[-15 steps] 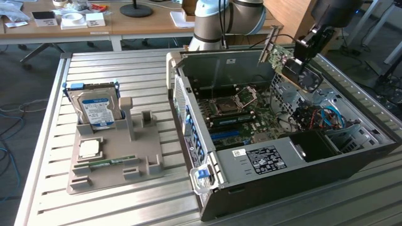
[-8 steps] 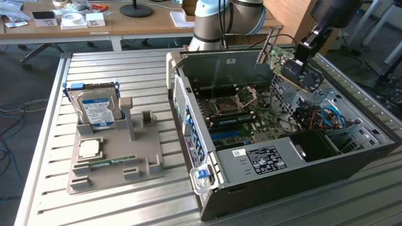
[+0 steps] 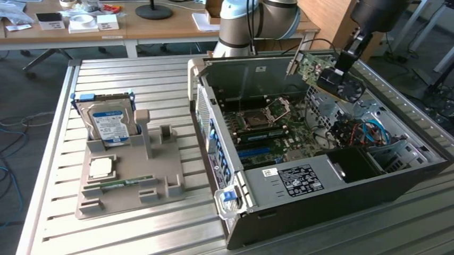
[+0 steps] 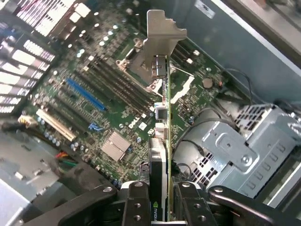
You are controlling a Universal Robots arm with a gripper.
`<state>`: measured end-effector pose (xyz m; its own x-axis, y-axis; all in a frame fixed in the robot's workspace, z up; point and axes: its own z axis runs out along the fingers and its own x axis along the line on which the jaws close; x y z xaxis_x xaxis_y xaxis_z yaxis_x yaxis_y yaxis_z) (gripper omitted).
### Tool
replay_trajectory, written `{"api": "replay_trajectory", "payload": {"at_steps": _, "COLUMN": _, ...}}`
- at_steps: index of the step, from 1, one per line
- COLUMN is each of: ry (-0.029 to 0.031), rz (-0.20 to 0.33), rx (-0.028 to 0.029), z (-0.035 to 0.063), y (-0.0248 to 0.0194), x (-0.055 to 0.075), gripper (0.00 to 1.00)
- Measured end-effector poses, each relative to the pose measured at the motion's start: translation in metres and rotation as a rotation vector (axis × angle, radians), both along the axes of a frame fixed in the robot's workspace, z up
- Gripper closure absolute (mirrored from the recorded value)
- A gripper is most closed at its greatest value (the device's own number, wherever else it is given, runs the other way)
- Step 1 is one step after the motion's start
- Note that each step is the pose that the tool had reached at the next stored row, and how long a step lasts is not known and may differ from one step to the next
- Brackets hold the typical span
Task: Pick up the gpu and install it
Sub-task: 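Insert the gpu into the slot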
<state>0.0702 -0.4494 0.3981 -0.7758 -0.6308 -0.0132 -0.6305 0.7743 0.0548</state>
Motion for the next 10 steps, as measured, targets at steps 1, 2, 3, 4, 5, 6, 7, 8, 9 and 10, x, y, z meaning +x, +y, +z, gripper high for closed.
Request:
{"api": "replay_trajectory", "payload": {"at_steps": 1, "ry": 0.0, "rz": 0.018, "rx": 0.0, "z": -0.0001, "y": 0.0, "x": 0.0, "gripper": 0.73}}
{"api": "replay_trajectory", "payload": {"at_steps": 2, "ry": 0.0, "rz": 0.036, "rx": 0.0, "z": -0.0002, "y": 0.0, "x": 0.0, "gripper": 0.73}}
{"api": "replay_trajectory", "payload": {"at_steps": 3, "ry": 0.0, "rz": 0.055, "rx": 0.0, "z": -0.0003, "y": 0.0, "x": 0.0, "gripper": 0.73}}
{"api": "replay_trajectory", "payload": {"at_steps": 4, "ry": -0.0001, "rz": 0.074, "rx": 0.0, "z": -0.0004, "y": 0.0, "x": 0.0, "gripper": 0.73}}
{"api": "replay_trajectory", "payload": {"at_steps": 5, "ry": 0.0, "rz": 0.092, "rx": 0.0, "z": -0.0006, "y": 0.0, "x": 0.0, "gripper": 0.73}}
{"api": "replay_trajectory", "payload": {"at_steps": 6, "ry": 0.0, "rz": 0.11, "rx": 0.0, "z": -0.0007, "y": 0.0, "x": 0.0, "gripper": 0.73}}
{"api": "replay_trajectory", "payload": {"at_steps": 7, "ry": 0.0, "rz": 0.128, "rx": 0.0, "z": -0.0008, "y": 0.0, "x": 0.0, "gripper": 0.73}}
{"api": "replay_trajectory", "payload": {"at_steps": 8, "ry": 0.0, "rz": 0.146, "rx": 0.0, "z": -0.0009, "y": 0.0, "x": 0.0, "gripper": 0.73}}
{"api": "replay_trajectory", "payload": {"at_steps": 9, "ry": -0.0001, "rz": 0.164, "rx": 0.0001, "z": -0.0011, "y": 0.0, "x": 0.0, "gripper": 0.73}}
{"api": "replay_trajectory", "payload": {"at_steps": 10, "ry": 0.0, "rz": 0.183, "rx": 0.0001, "z": -0.0012, "y": 0.0, "x": 0.0, "gripper": 0.73}}
